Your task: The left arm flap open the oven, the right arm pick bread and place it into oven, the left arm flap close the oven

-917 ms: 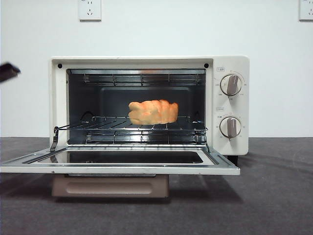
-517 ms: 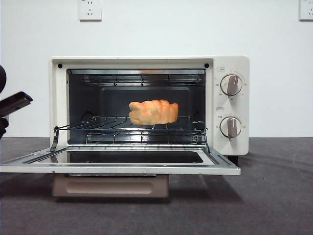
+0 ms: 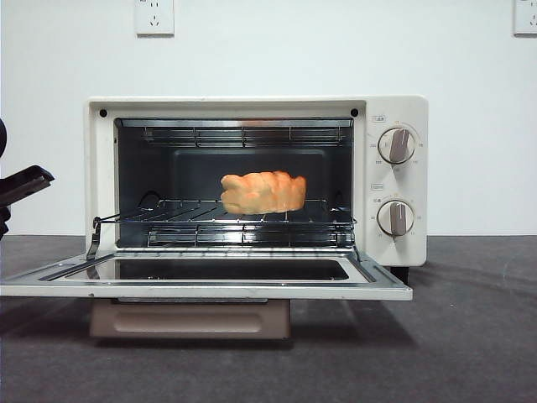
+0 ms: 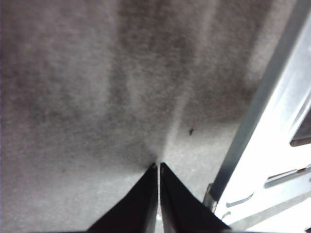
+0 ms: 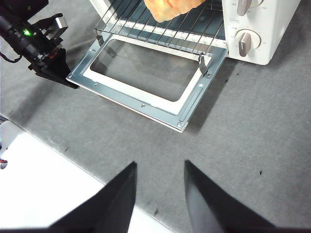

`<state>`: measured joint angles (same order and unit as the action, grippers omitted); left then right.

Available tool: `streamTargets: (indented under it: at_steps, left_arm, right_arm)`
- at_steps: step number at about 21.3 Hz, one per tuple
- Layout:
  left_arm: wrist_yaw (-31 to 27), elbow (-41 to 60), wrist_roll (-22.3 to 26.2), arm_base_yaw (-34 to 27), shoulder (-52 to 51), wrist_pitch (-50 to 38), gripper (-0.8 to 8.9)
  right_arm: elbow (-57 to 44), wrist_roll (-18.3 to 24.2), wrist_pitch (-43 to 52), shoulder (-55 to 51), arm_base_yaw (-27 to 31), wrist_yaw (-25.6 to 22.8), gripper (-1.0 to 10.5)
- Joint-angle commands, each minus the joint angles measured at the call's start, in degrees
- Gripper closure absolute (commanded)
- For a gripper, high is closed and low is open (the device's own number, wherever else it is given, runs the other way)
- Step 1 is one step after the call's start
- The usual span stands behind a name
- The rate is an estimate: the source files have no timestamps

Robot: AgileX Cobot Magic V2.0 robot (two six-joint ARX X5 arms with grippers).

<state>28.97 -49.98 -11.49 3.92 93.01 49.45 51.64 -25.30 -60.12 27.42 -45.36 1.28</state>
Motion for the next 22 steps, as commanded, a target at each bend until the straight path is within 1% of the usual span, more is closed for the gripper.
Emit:
streamTargets:
  at_steps: [1, 3, 6, 10, 14, 18, 22]
  left_arm:
    - [2.6, -0.6, -0.1, -0.4, 1.2, -0.5, 8.05]
    - [5.9, -0.6, -0.1, -0.6, 1.2, -1.1, 8.05]
    - [9.3, -0.6, 0.1, -0.8, 1.2, -1.5, 8.05]
    - [10.4, -0.6, 0.4, -0.8, 1.2, -1.5, 8.05]
    - [13.0, -0.9, 1.1, -1.0, 1.0, -1.5, 8.05]
    - [14.1, -2.3, 1.6, -1.0, 0.9, -1.2, 8.05]
    - [16.3, -4.0, 1.8, -1.0, 0.1, -1.0, 8.04]
  right_arm:
    - [0.9, 0.6, 1.1, 0.2, -0.6, -0.3, 8.0]
    - [0.9, 0.4, 1.2, 0.2, -0.6, -0.3, 8.0]
    - [0.9, 0.3, 1.2, 0.2, -0.6, -0.3, 8.0]
    - [0.9, 0.2, 1.2, 0.2, -0.6, -0.3, 8.0]
    - [0.9, -0.1, 1.4, 0.2, -0.6, -0.3, 8.0]
    - [0.9, -0.6, 1.8, 0.2, -0.6, -0.2, 8.0]
    - [0.9, -1.1, 1.9, 0.2, -0.6, -0.2, 8.0]
